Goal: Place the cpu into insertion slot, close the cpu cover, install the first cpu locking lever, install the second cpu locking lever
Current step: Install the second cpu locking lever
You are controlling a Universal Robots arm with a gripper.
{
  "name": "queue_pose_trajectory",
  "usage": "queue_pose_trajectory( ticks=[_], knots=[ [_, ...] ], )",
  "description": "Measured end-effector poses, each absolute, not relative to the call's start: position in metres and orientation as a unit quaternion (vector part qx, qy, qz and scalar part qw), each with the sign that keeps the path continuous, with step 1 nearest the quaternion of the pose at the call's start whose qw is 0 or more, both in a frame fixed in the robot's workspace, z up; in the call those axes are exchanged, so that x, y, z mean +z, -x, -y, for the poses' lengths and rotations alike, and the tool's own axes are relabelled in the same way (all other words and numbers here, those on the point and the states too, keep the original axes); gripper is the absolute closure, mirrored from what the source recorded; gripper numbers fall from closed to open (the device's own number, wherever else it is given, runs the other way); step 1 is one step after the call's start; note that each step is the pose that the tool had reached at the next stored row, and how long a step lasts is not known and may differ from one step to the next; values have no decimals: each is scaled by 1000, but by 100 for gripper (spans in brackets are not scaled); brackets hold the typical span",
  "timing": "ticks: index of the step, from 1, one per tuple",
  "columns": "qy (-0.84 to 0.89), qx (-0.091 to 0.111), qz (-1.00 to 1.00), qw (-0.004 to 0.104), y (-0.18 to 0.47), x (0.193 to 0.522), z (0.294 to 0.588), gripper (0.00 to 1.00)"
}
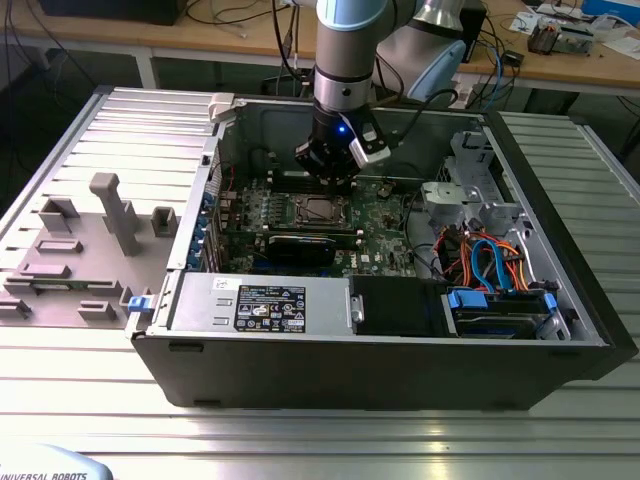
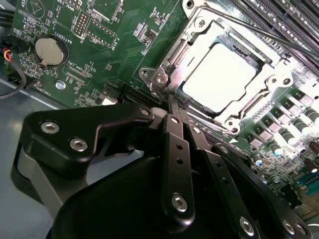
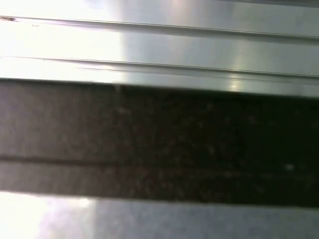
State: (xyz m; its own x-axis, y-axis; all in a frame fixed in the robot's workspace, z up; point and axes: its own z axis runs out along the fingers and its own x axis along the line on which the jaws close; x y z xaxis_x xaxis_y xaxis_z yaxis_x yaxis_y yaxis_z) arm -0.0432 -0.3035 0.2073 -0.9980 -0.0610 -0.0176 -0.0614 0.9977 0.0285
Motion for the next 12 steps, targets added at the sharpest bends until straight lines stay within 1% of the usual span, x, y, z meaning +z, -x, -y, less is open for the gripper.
queue_pose_trajectory(
  ticks=[12],
  knots=[
    [31,14,-999,8,43,211,306,89]
  ],
)
